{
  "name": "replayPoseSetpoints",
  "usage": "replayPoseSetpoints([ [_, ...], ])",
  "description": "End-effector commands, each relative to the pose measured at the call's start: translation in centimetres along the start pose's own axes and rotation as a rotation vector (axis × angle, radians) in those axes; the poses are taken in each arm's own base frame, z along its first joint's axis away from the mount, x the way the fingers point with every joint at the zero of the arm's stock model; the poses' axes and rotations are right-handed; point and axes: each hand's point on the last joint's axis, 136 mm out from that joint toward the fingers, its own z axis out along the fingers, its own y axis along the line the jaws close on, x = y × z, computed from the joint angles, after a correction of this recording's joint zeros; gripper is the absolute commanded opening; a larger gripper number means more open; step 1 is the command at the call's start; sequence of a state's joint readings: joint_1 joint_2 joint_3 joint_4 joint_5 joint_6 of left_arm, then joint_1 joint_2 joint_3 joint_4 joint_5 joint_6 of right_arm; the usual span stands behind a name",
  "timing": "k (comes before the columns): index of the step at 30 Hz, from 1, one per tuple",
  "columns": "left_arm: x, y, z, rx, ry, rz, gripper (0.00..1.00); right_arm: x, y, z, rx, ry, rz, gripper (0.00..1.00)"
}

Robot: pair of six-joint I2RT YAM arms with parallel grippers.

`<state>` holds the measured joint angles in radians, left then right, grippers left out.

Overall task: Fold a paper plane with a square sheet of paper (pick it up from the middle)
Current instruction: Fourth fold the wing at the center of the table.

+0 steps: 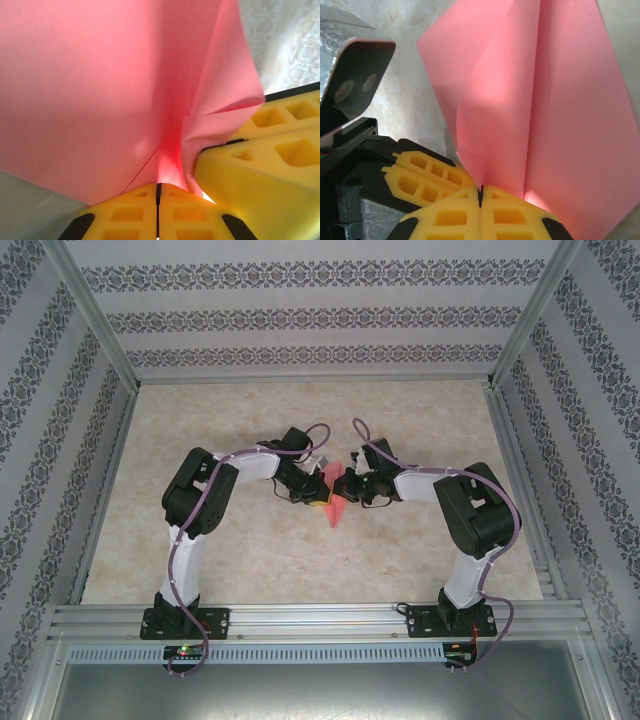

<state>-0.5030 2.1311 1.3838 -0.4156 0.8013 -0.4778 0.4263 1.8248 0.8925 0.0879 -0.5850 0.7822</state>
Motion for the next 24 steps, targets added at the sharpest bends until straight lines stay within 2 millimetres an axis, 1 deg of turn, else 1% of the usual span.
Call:
replayPoseSetpoints([
  [1, -1.3, -2.8, -1.2, 0.065, -0.056, 0.059, 0.11, 0.9, -1.6, 0.2, 0.034, 0.028, 0.018, 0.01],
  [7, -1.8, -4.1, -2.3, 0.079, -0.077, 0.081, 0.13, 0.8, -1.9, 0.0, 0.054, 0.027, 0.011, 0.01],
  [11, -2.1, -4.3, -3.1, 0.067, -0.09, 0.092, 0.15, 0.7, -1.8, -0.2, 0.058, 0.025, 0.004, 0.02],
  [15, -2.1, -3.8, -3.6, 0.026, -0.096, 0.098, 0.15, 0.7, -1.7, -0.2, 0.055, 0.025, 0.001, 0.01],
  [17, -2.1, -3.1, -3.7, -0.007, -0.092, 0.097, 0.15, 0.7, -1.7, -0.3, 0.055, 0.025, 0.0, 0.01],
  [24, -2.1, -1.1, -2.6, -0.071, -0.07, 0.084, 0.12, 0.6, -1.5, -0.4, 0.053, 0.022, -0.003, 0.01],
])
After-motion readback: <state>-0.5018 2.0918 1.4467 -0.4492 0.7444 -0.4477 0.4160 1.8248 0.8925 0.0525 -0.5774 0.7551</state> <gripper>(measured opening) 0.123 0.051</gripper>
